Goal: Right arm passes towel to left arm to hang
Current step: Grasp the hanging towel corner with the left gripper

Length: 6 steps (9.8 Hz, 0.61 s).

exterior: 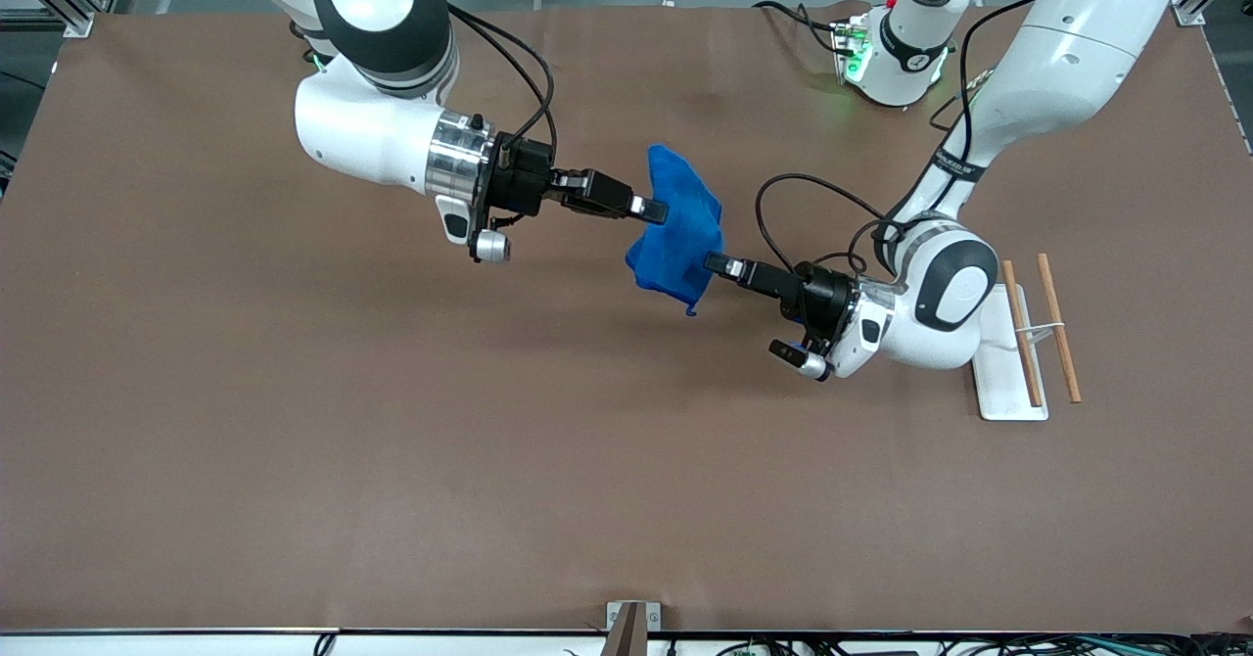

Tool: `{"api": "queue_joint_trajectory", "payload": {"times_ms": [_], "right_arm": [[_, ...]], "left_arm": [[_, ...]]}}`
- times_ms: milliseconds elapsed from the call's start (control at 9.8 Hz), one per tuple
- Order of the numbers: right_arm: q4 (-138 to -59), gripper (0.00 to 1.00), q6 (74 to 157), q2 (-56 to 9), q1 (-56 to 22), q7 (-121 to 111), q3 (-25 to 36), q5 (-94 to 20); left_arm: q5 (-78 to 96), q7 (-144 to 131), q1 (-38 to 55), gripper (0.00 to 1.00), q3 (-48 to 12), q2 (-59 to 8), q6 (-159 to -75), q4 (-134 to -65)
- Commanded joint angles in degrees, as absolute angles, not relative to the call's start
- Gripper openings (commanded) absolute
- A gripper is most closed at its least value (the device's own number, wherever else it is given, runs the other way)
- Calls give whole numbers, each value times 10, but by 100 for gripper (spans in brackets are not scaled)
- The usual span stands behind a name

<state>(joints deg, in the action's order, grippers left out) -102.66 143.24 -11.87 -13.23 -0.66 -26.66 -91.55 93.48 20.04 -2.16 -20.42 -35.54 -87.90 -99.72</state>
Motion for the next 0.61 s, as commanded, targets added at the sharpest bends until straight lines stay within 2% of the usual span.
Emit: {"api": "queue_joint_trajectory", "payload": {"times_ms": [0,306,408,510], "right_arm": [[-1020,0,1437,-120,-134,-5,-267,-930],[-1019,0,1437,-120,-133,-6,-267,-930],[-1019,8,1437,-120,-131,5,-267,-930],[-1025,99,1452,-119,-134,5,-266,-921]], "left_arm": [[942,193,-29,1,-206,-362,-882,-1010],[941,182,-33,0,-203,-360,-883,-1001],[939,172,-33,0,-199,-359,-884,-992],[937,151,-36,0,-197,-359,-888,-980]]}}
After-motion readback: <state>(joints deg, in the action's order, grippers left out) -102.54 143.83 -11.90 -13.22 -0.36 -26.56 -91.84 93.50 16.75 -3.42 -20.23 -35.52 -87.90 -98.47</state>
